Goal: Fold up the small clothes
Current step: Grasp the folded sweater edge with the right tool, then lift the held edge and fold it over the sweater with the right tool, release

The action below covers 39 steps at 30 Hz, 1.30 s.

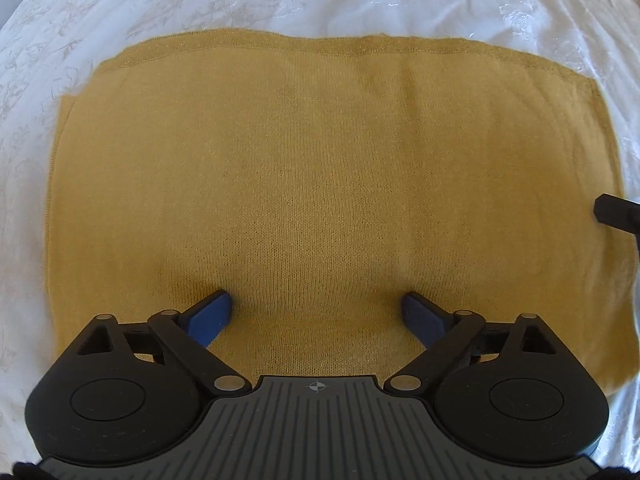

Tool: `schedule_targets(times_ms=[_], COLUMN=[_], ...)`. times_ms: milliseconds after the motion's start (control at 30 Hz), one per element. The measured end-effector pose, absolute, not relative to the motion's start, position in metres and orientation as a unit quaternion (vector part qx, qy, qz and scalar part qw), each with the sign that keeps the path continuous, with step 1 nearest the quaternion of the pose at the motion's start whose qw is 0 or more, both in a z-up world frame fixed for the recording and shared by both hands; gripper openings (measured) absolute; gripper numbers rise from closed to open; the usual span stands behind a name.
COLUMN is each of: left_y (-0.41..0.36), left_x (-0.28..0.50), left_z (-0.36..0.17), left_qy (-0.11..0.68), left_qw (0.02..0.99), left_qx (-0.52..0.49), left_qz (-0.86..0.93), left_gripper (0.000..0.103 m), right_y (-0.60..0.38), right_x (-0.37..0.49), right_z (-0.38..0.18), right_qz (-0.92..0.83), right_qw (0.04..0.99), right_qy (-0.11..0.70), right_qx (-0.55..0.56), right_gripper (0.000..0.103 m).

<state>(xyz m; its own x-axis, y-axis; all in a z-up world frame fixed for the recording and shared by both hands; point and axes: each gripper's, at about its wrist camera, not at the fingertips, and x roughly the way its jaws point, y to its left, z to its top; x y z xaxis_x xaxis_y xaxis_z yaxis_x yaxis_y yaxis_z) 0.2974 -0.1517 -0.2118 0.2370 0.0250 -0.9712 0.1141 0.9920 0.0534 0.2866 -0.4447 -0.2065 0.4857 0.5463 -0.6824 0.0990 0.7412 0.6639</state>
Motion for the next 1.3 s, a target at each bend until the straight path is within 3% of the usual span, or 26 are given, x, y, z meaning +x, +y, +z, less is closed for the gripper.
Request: schedule_targets(times_ms=[433, 533, 567, 667, 1300], left_y=[-0.136, -0.122, -0.120, -0.105, 0.000], left_x=[0.278, 0.265, 0.261, 0.251, 0.235], left_z=[-0.170, -0.158, -0.155, -0.148, -0.140], left_qy=[0.591, 0.580, 0.577, 0.573, 0.554], left_qw=[0.804, 0.813, 0.815, 0.819, 0.832], left_qx=[0.049, 0.047, 0.045, 0.036, -0.023], left_qz=[-0.039, -0.032, -0.028, -0.016, 0.007], left_gripper=[0.079, 0.079, 0.079, 0.079, 0.078], right_y=[-0.425, -0.419, -0.419, -0.417, -0.337], right_x=[0.292, 0.293, 0.294, 0.294, 0.306], right_z=[-0.198, -0.196, -0.195, -0.193, -0.114], right_qz=[0.119, 0.110, 0.111, 0.110, 0.130], right_qw=[0.803, 0.805, 0.804, 0.803, 0.821], right_qy=[0.507, 0.516, 0.518, 0.521, 0.494], right_qx=[0.291, 0.272, 0.270, 0.269, 0.254], right_gripper=[0.061, 0.045, 0.034, 0.028, 0.024])
